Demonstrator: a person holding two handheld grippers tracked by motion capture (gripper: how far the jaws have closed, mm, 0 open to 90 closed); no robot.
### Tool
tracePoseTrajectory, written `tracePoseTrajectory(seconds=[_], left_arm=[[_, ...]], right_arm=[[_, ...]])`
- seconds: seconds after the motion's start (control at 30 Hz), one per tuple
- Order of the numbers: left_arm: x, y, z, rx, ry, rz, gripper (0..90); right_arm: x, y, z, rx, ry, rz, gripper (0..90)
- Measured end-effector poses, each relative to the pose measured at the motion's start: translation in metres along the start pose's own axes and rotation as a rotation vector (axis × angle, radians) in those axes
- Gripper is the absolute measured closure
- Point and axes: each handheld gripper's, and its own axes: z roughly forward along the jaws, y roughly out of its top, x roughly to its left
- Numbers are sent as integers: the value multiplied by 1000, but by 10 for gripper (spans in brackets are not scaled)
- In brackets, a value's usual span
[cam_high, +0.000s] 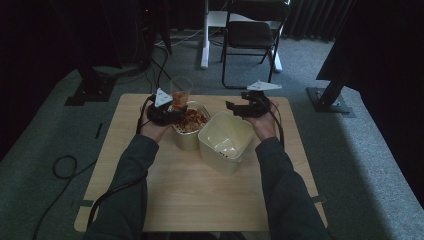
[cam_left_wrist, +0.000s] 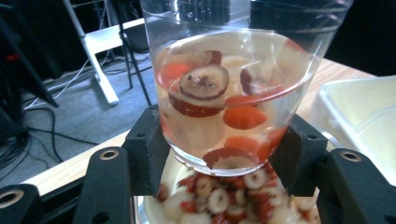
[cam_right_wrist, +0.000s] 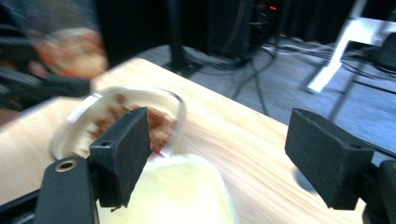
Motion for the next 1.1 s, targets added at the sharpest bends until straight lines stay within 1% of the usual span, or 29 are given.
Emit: tracePoseTrajectory(seconds=[0.03, 0.07, 0.1, 0.13, 0.17, 0.27, 0.37, 0.4, 0.47, 0.5, 0.53, 0.6, 0.63, 0.7, 0.8, 0.93, 0.97, 1.0, 1.03, 1.07, 1.1], left_arm=[[0, 0, 0, 0, 0, 0, 429], [3, -2, -1, 2, 11, -5, 429], [3, -2, -1, 2, 11, -5, 429], [10, -7, -6, 5, 31, -6, 428], [11, -8, -7, 7, 45, -3, 428], [16, -12, -9, 19, 83, 15, 428], [19, -15, -11, 36, 119, 44, 427], [20, -16, -12, 41, 131, 58, 428], [21, -18, -14, 49, 145, 73, 427], [22, -18, -15, 51, 156, 83, 427], [23, -19, -16, 53, 166, 92, 427], [25, -19, -20, 54, 180, 100, 427], [25, -19, -20, 54, 180, 100, 427], [27, -19, -23, 59, 212, 125, 427], [29, -18, -26, 61, 237, 146, 427], [29, -17, -29, 68, 263, 182, 427], [29, -16, -29, 71, 271, 192, 427], [29, -16, -29, 71, 271, 192, 428], [28, -16, -29, 77, 287, 212, 428], [28, -16, -29, 77, 287, 212, 428], [27, -16, -29, 86, 298, 229, 428]], right_arm=[[-4, -3, -3, 3, -12, 6, 219], [-4, -3, -3, 3, -12, 6, 219], [-4, -3, -3, 3, -12, 6, 219], [-22, -18, -14, 24, -74, 11, 223], [-28, -23, -18, 28, -92, 13, 223], [-45, -38, -32, 20, -133, 55, 228], [-58, -54, -42, 25, -187, 78, 229], [-62, -62, -47, 28, -212, 80, 229], [-68, -76, -52, 40, -246, 95, 229], [-70, -82, -53, 43, -255, 100, 230], [-74, -92, -55, 49, -274, 113, 233], [-78, -108, -57, 75, -309, 122, 233], [-79, -117, -57, 83, -321, 138, 235], [-80, -136, -55, 109, -352, 154, 236], [-79, -163, -52, 150, -378, 162, 236], [-78, -191, -51, 179, -383, 198, 242], [-77, -197, -50, 194, -386, 195, 242], [-77, -201, -50, 205, -392, 190, 242], [-76, -205, -50, 213, -396, 192, 245], [-76, -205, -50, 213, -396, 192, 245], [-76, -209, -50, 216, -393, 197, 247]])
